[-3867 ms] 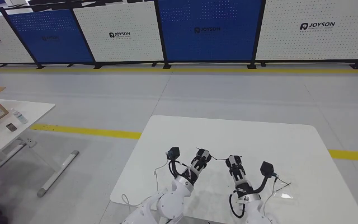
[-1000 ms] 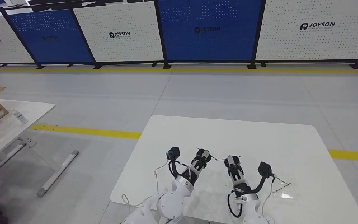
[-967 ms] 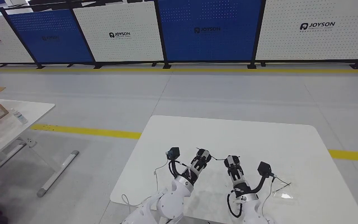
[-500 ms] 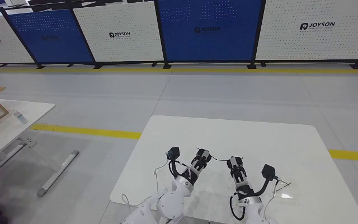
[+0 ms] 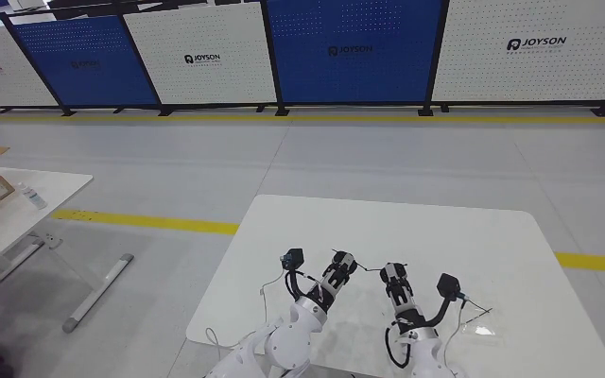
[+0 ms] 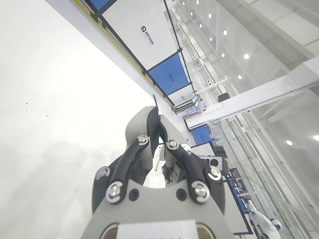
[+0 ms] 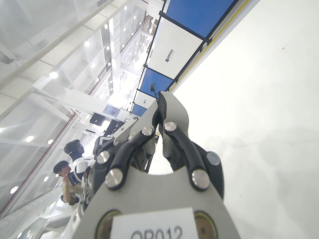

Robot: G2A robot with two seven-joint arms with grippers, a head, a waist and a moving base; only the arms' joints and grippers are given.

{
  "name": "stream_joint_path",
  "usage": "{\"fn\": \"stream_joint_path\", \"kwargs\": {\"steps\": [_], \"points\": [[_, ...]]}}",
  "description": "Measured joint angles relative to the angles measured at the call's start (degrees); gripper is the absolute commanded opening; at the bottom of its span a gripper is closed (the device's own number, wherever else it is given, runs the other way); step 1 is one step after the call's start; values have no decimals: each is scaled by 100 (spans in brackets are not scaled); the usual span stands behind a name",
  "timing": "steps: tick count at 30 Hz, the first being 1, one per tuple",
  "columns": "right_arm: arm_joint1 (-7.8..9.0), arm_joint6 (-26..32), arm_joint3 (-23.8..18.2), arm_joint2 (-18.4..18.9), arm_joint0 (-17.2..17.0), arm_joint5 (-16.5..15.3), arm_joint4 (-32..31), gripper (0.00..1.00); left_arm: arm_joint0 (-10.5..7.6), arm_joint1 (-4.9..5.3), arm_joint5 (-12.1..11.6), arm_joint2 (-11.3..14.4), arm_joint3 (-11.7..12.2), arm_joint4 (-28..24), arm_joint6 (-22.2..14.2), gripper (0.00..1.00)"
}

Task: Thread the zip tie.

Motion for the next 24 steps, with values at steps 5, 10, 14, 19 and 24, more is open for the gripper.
{"fn": "stream_joint_path", "kwargs": {"steps": [5,10,14,19,24], "points": [[-8,-91,-56,57,-77,-102,-37,0,0,0,0,0,0,0,0,0],[-8,-46,-95,134,-142,-158,-24,0,0,0,0,0,0,0,0,0],[-25,-18,-89,115,-124,-141,-45,0,0,0,0,0,0,0,0,0],[-52,10,-55,77,-68,-89,-76,0,0,0,0,0,0,0,0,0],[-72,24,-5,73,-39,-66,-88,0,0,0,0,0,0,0,0,0]]}}
